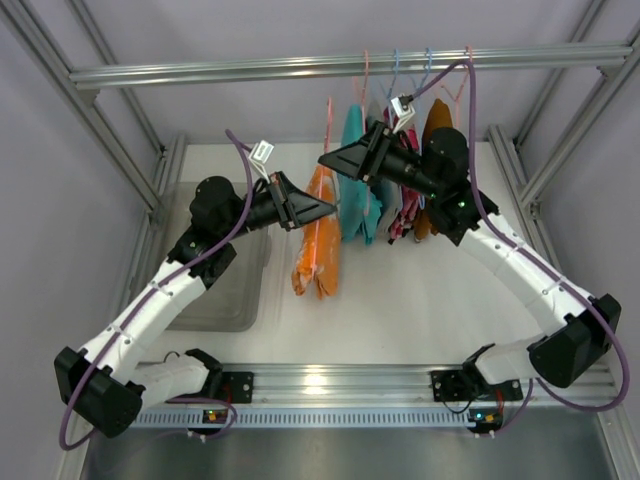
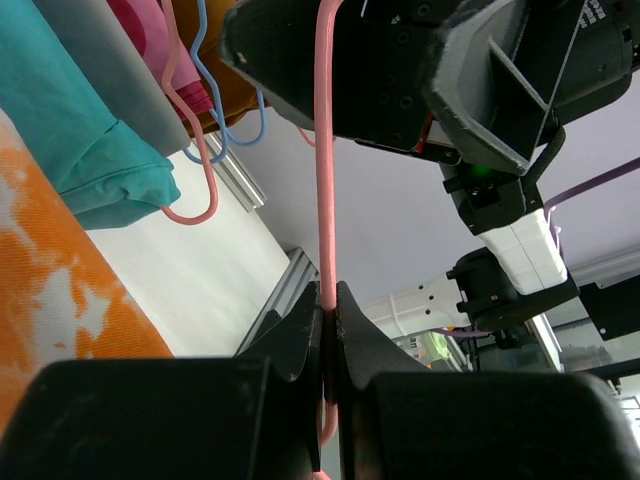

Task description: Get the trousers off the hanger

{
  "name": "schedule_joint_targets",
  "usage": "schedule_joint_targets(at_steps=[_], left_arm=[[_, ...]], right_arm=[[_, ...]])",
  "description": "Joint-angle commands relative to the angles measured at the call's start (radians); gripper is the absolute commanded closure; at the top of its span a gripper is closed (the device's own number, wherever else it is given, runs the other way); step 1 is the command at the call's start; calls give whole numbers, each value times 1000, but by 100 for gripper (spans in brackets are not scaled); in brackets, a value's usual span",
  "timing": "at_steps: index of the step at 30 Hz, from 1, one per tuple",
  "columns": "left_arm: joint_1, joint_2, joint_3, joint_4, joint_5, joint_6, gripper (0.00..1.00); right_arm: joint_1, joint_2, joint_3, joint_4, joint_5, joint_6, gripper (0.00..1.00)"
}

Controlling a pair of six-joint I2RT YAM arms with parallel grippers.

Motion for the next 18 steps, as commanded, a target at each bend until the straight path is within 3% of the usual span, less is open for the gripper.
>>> schedule_joint_targets(at_steps=[1,10,13,16,17,18], left_arm=[[-6,-53,30,198,-7,5,100],[-11,-48,34,211,-8,-4,100],[-11,-57,37,182,-18,39,100],[-11,-71,39,141,-19,71,100],[-11,-80,39,130,-21,92,100],[-11,-85,39,115,-18,105,99]], right_arm=[[31,15,46,83,10,24,45],[76,57,52,132,-9,92,50],[88,74,73,144,-20,109,57],[100,77,91,152,-20,112,82],[103,78,96,151,-17,113,99],[105,80,101,151,-17,115,100]])
